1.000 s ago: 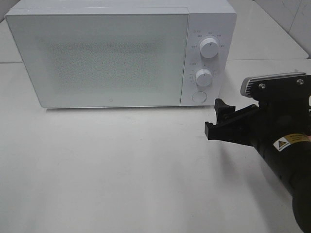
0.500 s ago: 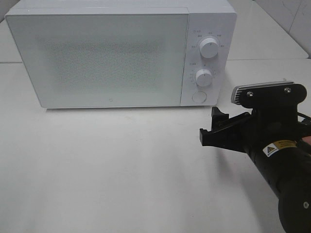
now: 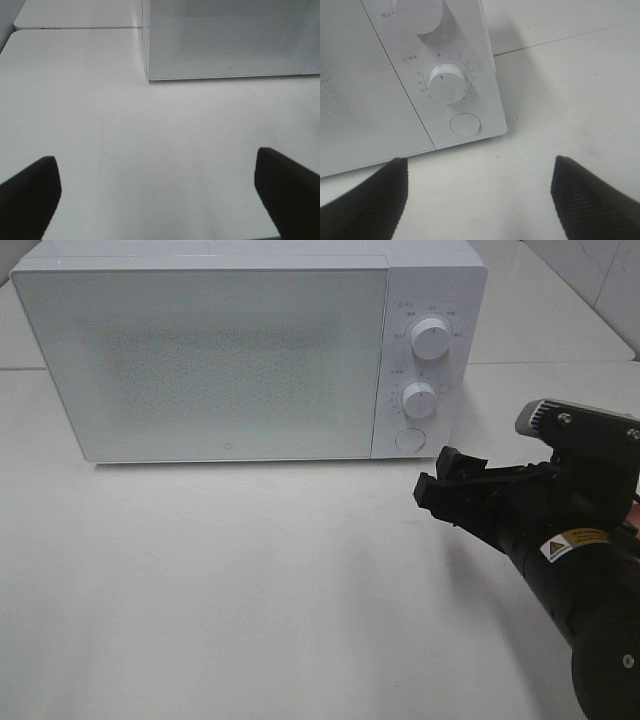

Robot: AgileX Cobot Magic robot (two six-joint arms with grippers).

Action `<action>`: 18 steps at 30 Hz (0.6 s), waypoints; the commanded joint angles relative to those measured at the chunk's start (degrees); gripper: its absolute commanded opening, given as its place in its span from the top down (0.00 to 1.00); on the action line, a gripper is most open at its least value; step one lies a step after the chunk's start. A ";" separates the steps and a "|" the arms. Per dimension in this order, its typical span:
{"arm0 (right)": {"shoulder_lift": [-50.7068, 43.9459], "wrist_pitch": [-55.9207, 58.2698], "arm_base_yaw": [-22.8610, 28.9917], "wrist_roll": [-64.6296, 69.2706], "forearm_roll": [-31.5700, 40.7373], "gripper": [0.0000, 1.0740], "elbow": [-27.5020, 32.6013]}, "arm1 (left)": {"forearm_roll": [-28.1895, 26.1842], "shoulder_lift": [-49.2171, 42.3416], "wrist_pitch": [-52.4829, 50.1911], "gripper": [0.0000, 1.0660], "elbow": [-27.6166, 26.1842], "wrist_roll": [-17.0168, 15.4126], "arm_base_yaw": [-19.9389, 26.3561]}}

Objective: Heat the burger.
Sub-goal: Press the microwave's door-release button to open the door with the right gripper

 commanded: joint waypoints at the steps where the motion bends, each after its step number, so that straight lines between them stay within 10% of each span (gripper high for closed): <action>1: -0.11 -2.01 0.23 11.46 -0.23 0.33 -0.23 | 0.00 -1.20 -0.40 0.03 0.11 -0.23 -0.29; 18: -0.11 8.25 0.23 62.40 -1.95 0.73 -0.23 | 0.00 -1.20 -0.40 0.03 0.11 -0.23 -0.29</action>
